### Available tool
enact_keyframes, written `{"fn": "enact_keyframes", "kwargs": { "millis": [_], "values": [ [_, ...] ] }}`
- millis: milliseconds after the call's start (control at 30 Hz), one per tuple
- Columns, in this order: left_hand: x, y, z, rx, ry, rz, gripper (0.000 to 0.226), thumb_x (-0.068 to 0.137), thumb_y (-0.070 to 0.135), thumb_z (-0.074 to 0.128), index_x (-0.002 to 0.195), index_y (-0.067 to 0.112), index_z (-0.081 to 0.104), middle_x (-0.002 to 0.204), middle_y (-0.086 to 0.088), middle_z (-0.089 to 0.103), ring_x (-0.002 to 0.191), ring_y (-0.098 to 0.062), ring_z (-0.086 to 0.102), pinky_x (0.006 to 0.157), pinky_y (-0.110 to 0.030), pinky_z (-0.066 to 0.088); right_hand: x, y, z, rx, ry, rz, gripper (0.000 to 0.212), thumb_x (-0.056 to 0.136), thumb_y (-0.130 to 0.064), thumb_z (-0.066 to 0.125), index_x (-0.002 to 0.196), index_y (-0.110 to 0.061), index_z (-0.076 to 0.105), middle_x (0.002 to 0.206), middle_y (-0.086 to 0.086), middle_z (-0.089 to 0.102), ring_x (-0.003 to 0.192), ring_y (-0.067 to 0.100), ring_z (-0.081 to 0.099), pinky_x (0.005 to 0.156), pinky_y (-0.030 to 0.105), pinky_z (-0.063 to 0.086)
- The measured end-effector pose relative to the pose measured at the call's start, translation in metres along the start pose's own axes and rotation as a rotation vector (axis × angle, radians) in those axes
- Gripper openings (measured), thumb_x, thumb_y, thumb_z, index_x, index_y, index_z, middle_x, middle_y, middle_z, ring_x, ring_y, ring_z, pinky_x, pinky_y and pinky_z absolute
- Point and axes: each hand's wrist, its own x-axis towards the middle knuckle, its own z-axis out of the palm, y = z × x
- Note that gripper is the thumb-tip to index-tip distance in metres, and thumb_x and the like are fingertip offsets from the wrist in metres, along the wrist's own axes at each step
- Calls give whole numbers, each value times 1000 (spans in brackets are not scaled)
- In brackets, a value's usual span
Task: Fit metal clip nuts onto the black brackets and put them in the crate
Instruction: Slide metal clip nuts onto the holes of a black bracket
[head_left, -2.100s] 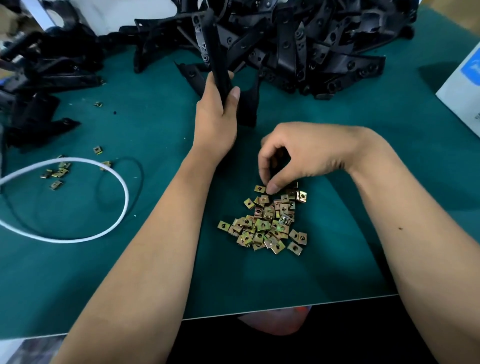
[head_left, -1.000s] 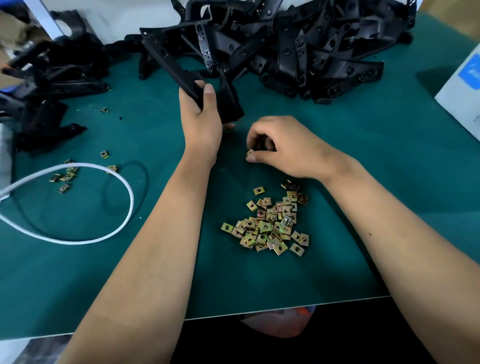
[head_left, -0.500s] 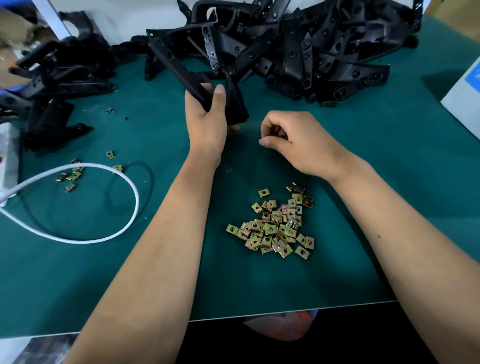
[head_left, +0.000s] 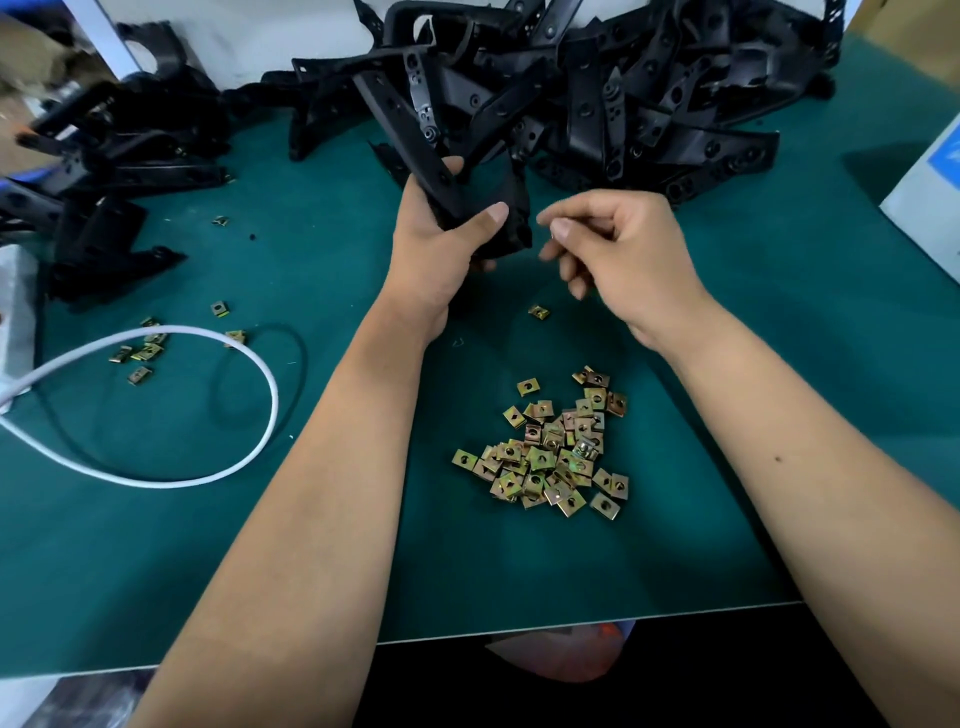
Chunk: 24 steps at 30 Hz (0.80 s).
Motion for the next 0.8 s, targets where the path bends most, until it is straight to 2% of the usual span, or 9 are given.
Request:
{"fn": "enact_keyframes", "kwargs": {
  "millis": [133,267,433,533,600,700,800],
  "values": [
    [0,5,-1,-146,-9,-95,34,100,4,58,128,24,56,117,-4,70,92,-19,69,64,-26,53,1,0,-2,136,35,31,25,99,5,58,120,-2,71,90,10,78,66,15,67,56,23,53],
    [-1,9,2,-350,2,-156,33,102,1,48,123,24,58,112,-1,70,81,-14,65,63,-26,47,-1,0,0,119,21,-31,27,99,2,59,124,-4,70,95,7,79,67,20,70,53,24,52],
    [-4,10,13,-536,74,-222,30,99,2,39,111,21,58,88,3,67,66,-11,57,57,-27,39,-4,-4,4,59,-27,-92,19,100,-3,61,114,-13,69,95,3,79,62,24,71,48,26,49],
    [-5,11,20,-592,164,-293,11,103,14,46,99,17,56,65,4,58,53,-11,46,48,-25,37,-6,-7,8,92,-15,-70,8,101,-6,60,104,-10,67,90,7,79,58,25,70,45,27,46],
    [-6,11,23,-553,224,-322,18,105,32,55,99,15,52,60,3,50,47,-12,41,46,-25,35,-8,-9,13,128,-12,-50,11,103,-11,60,98,-7,69,83,10,78,54,23,66,44,27,45],
    [-7,11,25,-457,282,-320,33,100,44,63,98,13,52,62,1,52,52,-15,48,57,-31,44,-11,-11,20,167,-37,-24,18,104,-13,59,94,-4,70,74,11,75,51,21,60,42,26,42],
    [-9,12,26,-456,265,-317,33,102,43,60,100,11,53,71,-4,54,64,-21,53,68,-39,49,-13,-13,25,166,-47,-12,17,104,-13,60,95,-4,72,69,10,73,50,20,58,41,25,41]
  ]
}}
